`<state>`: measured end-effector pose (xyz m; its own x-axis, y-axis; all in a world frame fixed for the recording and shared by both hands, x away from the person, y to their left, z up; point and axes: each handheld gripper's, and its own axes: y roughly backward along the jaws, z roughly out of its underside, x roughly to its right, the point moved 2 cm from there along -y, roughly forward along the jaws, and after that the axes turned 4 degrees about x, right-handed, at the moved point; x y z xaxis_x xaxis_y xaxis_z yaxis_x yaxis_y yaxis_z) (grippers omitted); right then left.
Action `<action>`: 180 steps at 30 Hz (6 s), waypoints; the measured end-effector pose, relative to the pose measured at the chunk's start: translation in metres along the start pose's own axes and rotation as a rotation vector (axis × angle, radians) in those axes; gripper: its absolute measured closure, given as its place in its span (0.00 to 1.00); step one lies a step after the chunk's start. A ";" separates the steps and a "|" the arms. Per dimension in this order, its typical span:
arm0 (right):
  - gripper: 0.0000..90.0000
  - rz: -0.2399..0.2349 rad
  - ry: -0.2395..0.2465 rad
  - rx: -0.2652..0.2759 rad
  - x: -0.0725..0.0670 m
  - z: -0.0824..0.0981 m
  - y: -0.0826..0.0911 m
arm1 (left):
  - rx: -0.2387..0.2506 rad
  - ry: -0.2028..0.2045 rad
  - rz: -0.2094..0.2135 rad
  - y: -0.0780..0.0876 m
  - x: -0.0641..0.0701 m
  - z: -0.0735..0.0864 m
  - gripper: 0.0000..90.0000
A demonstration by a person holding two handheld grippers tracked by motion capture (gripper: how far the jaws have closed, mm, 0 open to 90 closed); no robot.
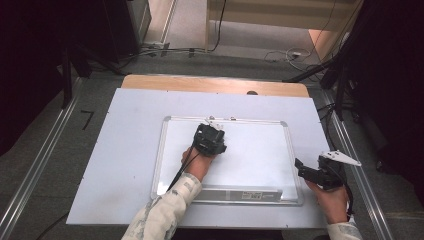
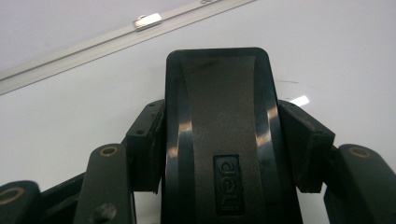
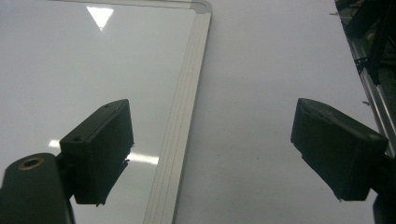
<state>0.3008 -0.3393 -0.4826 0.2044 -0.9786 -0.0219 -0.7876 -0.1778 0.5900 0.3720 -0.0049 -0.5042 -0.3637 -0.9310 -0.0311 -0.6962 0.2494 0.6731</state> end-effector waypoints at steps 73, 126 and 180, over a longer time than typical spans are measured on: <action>0.13 -0.001 0.001 -0.002 -0.001 0.000 -0.001 | -0.003 -0.031 0.046 0.000 0.023 -0.001 0.44; 0.13 -0.002 -0.001 -0.002 -0.002 -0.001 -0.001 | 0.146 0.220 -0.100 0.105 -0.085 0.051 0.44; 0.13 -0.006 -0.003 0.004 -0.002 -0.002 0.000 | 0.146 0.369 -0.199 0.144 -0.117 0.104 0.23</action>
<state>0.3014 -0.3374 -0.4814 0.2079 -0.9778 -0.0277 -0.7888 -0.1844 0.5863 0.2498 0.1673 -0.4808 0.0137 -0.9908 0.1343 -0.8202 0.0657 0.5683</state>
